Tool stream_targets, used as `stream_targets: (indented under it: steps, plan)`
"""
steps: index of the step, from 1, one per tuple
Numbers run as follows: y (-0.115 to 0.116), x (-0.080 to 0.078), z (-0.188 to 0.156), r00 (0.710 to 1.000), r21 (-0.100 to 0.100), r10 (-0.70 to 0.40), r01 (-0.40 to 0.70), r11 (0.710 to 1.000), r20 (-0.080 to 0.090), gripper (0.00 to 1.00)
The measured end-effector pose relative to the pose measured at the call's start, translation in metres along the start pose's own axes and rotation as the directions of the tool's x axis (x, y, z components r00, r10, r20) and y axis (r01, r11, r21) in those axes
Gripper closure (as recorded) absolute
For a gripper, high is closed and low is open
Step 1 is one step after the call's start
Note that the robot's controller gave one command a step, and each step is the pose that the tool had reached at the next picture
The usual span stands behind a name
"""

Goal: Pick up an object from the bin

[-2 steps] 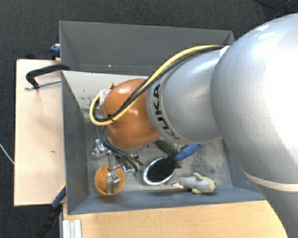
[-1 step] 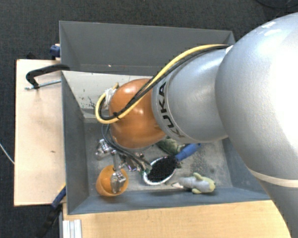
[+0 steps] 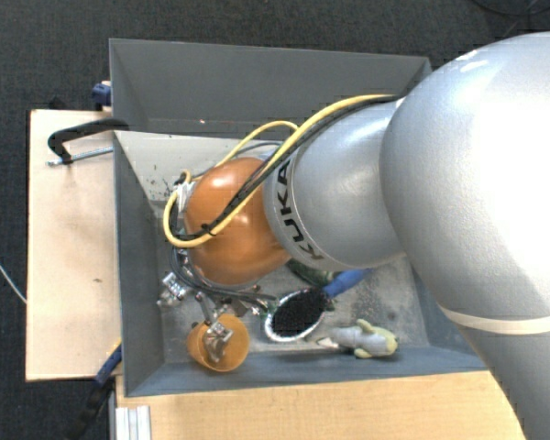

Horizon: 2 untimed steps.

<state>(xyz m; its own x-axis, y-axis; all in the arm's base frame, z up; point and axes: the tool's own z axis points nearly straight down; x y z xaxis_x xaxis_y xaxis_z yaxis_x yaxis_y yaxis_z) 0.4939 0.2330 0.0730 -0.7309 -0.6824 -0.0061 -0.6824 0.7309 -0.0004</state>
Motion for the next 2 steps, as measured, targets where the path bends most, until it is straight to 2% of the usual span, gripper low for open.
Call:
stream_targets:
  steps: [1,2]
  plan:
    - [0.0014,-0.0009,0.0002,0.941,0.002,-0.339,0.339,0.941,0.0,0.0]
    - [0.0014,-0.0005,-0.0014,0.941,-0.001,-0.339,0.339,0.941,-0.007,1.0]
